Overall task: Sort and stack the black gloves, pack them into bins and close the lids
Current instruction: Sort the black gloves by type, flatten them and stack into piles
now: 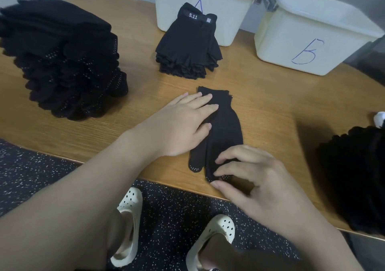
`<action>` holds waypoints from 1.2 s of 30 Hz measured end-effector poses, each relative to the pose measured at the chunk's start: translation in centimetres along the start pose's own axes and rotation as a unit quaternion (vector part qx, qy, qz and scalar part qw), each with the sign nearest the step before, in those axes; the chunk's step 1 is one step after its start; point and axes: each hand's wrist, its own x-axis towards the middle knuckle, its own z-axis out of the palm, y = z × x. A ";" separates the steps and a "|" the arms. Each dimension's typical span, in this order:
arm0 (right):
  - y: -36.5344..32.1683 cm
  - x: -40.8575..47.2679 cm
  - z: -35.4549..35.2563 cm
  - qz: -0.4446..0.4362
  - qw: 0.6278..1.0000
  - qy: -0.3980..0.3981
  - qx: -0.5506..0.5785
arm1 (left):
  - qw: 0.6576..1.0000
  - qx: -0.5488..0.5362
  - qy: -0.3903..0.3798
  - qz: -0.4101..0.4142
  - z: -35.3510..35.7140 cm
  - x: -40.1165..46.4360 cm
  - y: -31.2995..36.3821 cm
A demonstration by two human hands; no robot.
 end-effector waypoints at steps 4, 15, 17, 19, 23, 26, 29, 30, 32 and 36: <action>1.0 -0.8 -1.6 0.041 0.999 0.006 0.022 | 0.999 -0.007 0.049 0.020 0.0 0.9 1.1; 2.1 -1.2 -1.2 0.024 0.999 0.017 -0.039 | 1.000 -0.014 -0.004 -0.003 0.3 1.8 1.8; 1.9 -1.2 -1.1 0.006 0.999 0.018 -0.043 | 1.000 -0.016 -0.004 -0.003 0.3 1.8 1.7; 1.8 -1.2 -1.0 -0.009 0.999 0.024 -0.039 | 1.000 -0.018 -0.006 -0.003 0.2 1.8 1.7; 1.9 -1.3 -0.9 -0.016 0.999 0.015 -0.028 | 1.000 -0.019 -0.007 -0.004 0.3 1.7 1.9; 1.9 -1.3 -0.8 -0.005 1.000 -0.002 -0.015 | 1.000 -0.018 -0.021 -0.012 0.6 1.6 2.1; 2.0 -1.5 -1.4 0.017 1.000 0.003 0.025 | 0.999 0.004 -0.051 -0.014 0.8 1.6 2.2; 2.1 -1.6 -1.7 0.026 0.999 0.011 0.038 | 0.998 0.010 -0.057 -0.012 0.8 1.6 2.1; 2.8 -1.9 -2.4 0.043 0.998 0.027 0.042 | 0.998 0.016 -0.064 -0.009 0.7 1.6 1.9; 3.9 -2.0 -2.6 0.069 0.997 0.036 0.015 | 0.997 0.024 -0.066 -0.007 0.7 1.6 1.8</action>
